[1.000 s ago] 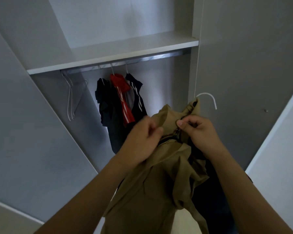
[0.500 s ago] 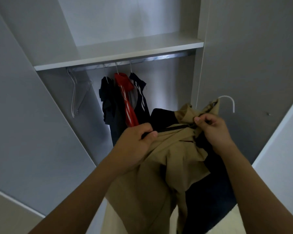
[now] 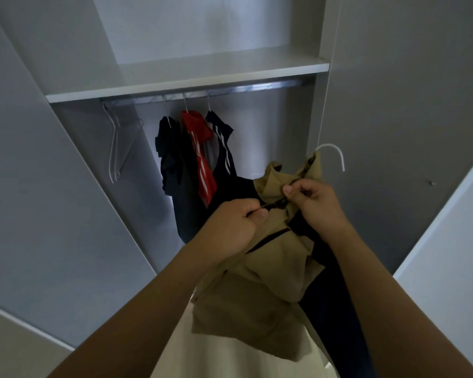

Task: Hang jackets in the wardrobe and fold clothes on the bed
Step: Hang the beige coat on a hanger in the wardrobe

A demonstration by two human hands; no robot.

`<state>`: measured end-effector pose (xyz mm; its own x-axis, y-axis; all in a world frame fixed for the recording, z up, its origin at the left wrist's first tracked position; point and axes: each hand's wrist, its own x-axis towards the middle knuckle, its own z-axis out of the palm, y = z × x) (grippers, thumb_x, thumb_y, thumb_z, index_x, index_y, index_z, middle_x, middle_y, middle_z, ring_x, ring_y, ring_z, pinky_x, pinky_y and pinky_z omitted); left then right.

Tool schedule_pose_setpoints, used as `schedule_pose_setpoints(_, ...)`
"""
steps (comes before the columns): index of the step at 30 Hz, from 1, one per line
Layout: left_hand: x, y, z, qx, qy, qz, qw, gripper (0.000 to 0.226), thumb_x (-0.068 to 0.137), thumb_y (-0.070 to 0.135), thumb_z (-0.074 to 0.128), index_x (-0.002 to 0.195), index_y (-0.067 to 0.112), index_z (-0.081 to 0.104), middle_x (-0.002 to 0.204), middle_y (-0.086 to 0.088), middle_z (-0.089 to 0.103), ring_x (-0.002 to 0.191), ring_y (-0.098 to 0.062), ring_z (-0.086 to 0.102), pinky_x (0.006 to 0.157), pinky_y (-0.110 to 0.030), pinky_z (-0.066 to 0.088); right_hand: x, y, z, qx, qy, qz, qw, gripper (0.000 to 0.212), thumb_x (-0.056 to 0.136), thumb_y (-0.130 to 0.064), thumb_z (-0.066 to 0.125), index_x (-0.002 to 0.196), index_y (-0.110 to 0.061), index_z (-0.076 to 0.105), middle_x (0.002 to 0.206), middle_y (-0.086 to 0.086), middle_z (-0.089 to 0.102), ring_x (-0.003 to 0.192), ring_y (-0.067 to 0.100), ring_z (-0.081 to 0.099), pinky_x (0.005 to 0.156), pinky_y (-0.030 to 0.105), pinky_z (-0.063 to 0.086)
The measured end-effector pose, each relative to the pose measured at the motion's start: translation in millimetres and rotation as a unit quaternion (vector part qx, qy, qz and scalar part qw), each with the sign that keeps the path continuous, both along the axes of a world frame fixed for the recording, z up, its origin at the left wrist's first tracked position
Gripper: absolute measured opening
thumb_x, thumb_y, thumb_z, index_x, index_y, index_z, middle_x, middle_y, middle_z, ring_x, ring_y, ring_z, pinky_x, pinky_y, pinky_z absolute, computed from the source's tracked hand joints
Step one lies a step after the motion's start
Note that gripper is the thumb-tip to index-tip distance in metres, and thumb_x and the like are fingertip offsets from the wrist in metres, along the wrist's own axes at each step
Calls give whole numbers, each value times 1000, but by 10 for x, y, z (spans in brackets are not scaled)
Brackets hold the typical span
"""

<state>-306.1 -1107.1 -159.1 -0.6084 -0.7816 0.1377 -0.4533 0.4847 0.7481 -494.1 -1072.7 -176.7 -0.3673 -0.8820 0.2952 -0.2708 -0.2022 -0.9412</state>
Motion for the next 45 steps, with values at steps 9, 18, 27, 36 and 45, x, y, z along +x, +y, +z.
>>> schedule_pose_setpoints(9, 103, -96, 89, 112, -21, -16, 993, 9, 90, 19, 60, 84, 24, 56, 76, 5, 59, 69, -7, 55, 72, -33, 48, 205, 3, 231, -4, 62, 59, 996, 27, 92, -23, 63, 72, -6, 64, 65, -2, 57, 64, 9, 52, 62, 20, 43)
schedule_pose_setpoints(18, -70, 262, -155, -237, -44, 107, 965, 20, 89, 38, 61, 84, 22, 50, 83, 9, 46, 75, -10, 47, 63, -25, 37, 284, -60, 160, 29, 4, 35, 999, 30, 91, -23, 66, 64, -10, 61, 58, -5, 54, 59, 11, 50, 61, 28, 43)
schedule_pose_setpoints(27, -131, 246, -158, -211, -93, 98, 968, 3, 87, 7, 53, 90, 7, 51, 85, -3, 43, 77, -16, 41, 66, -26, 28, 326, -223, 73, 54, 12, -8, 998, 36, 92, -21, 63, 60, -17, 48, 50, -12, 46, 49, 5, 42, 56, 28, 39)
schedule_pose_setpoints(36, 305, 152, -205, -190, 42, 124, 973, 23, 97, 11, 47, 101, -8, 60, 93, -18, 59, 84, -23, 60, 85, -23, 48, 107, -96, 464, 18, 91, 24, 995, 34, 95, -38, 57, 65, -21, 57, 54, -17, 49, 51, -2, 45, 52, 10, 37)
schedule_pose_setpoints(45, 340, 107, -211, -103, 128, 212, 963, 13, 103, 9, 42, 93, 4, 50, 77, -2, 51, 69, 1, 50, 62, -8, 41, 273, -38, 248, 93, 106, 32, 989, 17, 81, -39, 74, 68, -29, 69, 66, -14, 67, 69, 5, 63, 70, 28, 51)
